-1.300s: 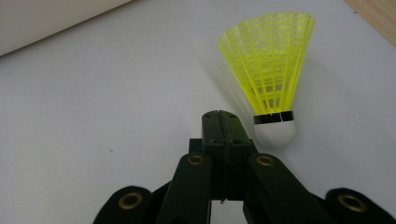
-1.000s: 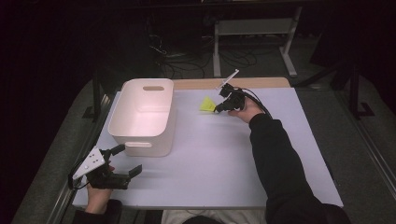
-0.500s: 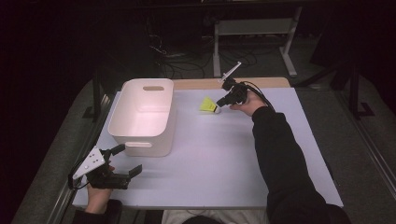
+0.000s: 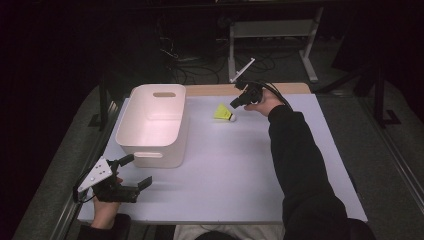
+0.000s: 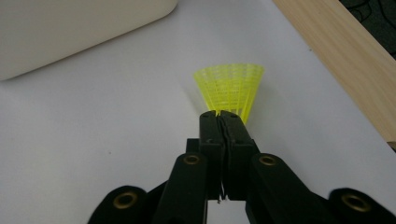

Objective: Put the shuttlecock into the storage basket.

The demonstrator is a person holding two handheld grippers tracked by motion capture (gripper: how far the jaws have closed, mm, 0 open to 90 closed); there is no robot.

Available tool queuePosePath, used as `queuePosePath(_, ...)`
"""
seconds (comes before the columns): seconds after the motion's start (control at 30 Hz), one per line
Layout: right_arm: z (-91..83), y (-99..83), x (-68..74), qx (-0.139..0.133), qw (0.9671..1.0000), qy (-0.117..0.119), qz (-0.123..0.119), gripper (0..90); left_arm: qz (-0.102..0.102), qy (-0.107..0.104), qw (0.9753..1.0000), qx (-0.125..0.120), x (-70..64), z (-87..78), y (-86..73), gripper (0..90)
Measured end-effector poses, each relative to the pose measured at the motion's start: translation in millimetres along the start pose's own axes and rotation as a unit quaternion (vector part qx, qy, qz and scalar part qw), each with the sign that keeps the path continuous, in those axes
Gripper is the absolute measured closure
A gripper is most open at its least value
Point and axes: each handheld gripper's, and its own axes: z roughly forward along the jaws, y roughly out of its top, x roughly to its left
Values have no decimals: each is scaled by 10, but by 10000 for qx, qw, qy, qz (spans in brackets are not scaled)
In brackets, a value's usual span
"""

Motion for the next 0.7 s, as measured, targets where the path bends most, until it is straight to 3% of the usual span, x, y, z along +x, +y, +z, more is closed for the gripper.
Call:
queuePosePath(0.23, 67, 23, -66, 19, 9999, 129, 107, 826, 4, -3, 10000, -12, 1, -6, 1, 0)
queuePosePath(0.33, 153, 5, -66, 189, 9997, 180, 30, 783, 4, -21, 10000, -14, 0, -3, 1, 0)
queuePosePath(0.57, 272, -23, -51, 540, 9985, 104, -8, 547, 3, -17, 10000, -13, 0, -5, 1, 0)
queuePosePath(0.7, 326, -36, -50, 682, 9976, -12, -83, 357, 3, -20, 10000, -13, 0, -5, 1, 0)
